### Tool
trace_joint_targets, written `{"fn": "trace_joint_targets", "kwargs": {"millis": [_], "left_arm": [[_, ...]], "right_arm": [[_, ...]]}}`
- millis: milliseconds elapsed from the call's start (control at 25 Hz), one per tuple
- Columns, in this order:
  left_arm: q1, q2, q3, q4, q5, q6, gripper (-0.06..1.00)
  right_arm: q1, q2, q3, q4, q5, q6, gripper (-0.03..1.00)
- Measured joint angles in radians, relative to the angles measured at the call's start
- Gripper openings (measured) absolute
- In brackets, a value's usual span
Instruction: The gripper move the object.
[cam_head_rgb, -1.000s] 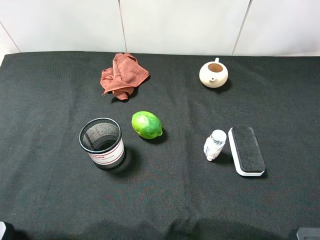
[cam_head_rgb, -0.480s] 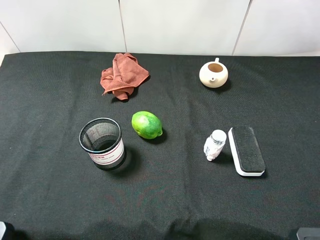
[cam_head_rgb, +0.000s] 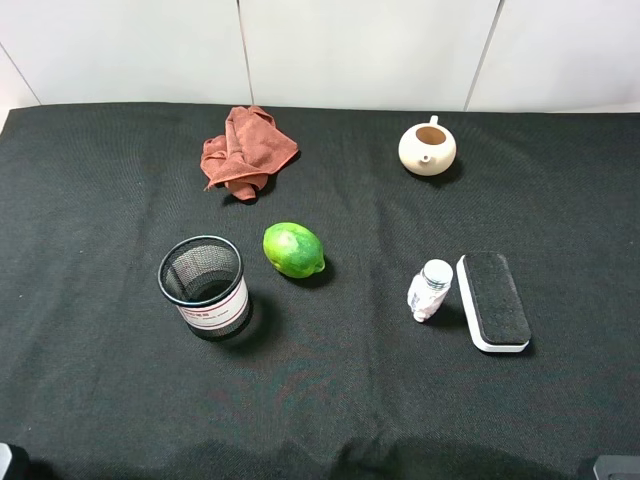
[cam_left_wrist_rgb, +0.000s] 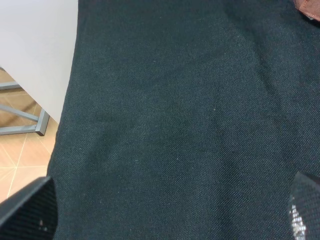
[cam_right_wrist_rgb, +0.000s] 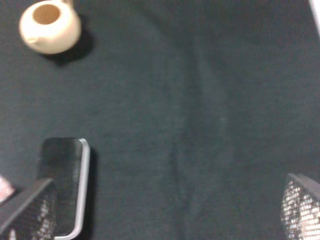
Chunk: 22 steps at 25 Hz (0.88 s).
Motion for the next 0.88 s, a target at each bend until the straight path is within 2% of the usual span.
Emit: {"fn": "trace_joint_targets", "kwargs": {"millis": [200,360,600,880], "left_arm": [[0.0,0.0,0.0,0.0,0.0,0.0,0.97],[0.0,0.0,0.0,0.0,0.0,0.0,0.97],[0.0,0.0,0.0,0.0,0.0,0.0,0.97],[0.0,0.0,0.0,0.0,0.0,0.0,0.97]], "right_arm": [[-0.065,-0.139,0.062,0.0,-0.026,-0.011,0.67],[-0.07,-0.227,0.105,0.0,-0.071,-0.011,0.67],[-0.07,-0.233,0.139,0.024,-0.115,-0.013,0.67],[-0.117,-0.233,0.146,0.16,-0.129,-0.182,0.67]]}}
